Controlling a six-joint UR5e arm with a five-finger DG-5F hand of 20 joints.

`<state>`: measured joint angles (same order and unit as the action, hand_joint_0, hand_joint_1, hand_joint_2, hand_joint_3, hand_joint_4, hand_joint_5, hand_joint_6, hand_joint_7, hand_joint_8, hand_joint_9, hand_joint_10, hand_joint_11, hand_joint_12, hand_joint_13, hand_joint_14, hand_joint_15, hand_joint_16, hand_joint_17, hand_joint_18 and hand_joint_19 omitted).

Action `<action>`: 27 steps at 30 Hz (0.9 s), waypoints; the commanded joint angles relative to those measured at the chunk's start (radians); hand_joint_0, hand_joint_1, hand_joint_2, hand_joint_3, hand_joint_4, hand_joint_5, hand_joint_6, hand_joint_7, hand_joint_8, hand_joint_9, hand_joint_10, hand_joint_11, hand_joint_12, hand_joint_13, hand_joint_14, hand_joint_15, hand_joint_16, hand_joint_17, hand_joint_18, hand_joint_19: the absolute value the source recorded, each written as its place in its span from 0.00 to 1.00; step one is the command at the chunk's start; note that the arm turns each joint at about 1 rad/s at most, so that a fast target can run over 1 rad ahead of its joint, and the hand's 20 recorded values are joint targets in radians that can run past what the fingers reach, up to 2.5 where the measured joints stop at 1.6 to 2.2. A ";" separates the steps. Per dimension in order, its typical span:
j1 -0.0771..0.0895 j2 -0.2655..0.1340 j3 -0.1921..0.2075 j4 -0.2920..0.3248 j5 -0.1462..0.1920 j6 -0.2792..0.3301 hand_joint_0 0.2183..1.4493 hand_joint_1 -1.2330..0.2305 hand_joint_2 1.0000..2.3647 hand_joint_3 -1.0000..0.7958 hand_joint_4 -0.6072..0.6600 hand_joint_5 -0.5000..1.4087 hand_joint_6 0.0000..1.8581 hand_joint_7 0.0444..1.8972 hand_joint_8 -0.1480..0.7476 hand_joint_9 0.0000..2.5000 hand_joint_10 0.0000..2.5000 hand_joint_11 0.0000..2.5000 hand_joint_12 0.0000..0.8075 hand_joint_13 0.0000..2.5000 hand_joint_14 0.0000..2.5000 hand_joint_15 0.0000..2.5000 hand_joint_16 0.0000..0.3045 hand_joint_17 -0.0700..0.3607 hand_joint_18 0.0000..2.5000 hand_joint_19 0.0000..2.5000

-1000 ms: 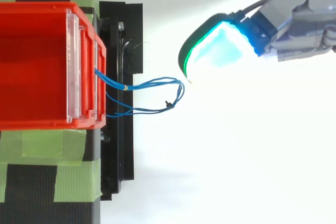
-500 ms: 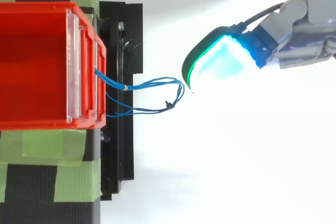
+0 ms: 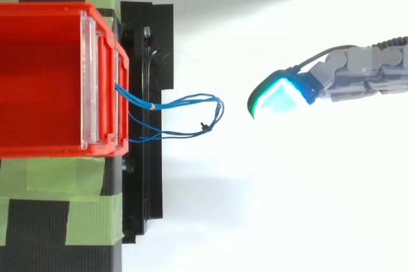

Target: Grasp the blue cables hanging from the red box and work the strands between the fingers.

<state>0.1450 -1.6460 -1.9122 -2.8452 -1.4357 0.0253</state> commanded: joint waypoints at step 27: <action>0.042 -0.227 -0.111 0.406 0.195 0.094 0.37 0.53 0.00 0.00 0.55 0.04 0.00 0.33 0.42 0.00 0.00 0.00 0.40 0.00 0.00 0.05 0.19 0.46 0.00 0.06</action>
<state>0.1866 -1.8427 -2.0230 -2.4811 -1.2409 0.1142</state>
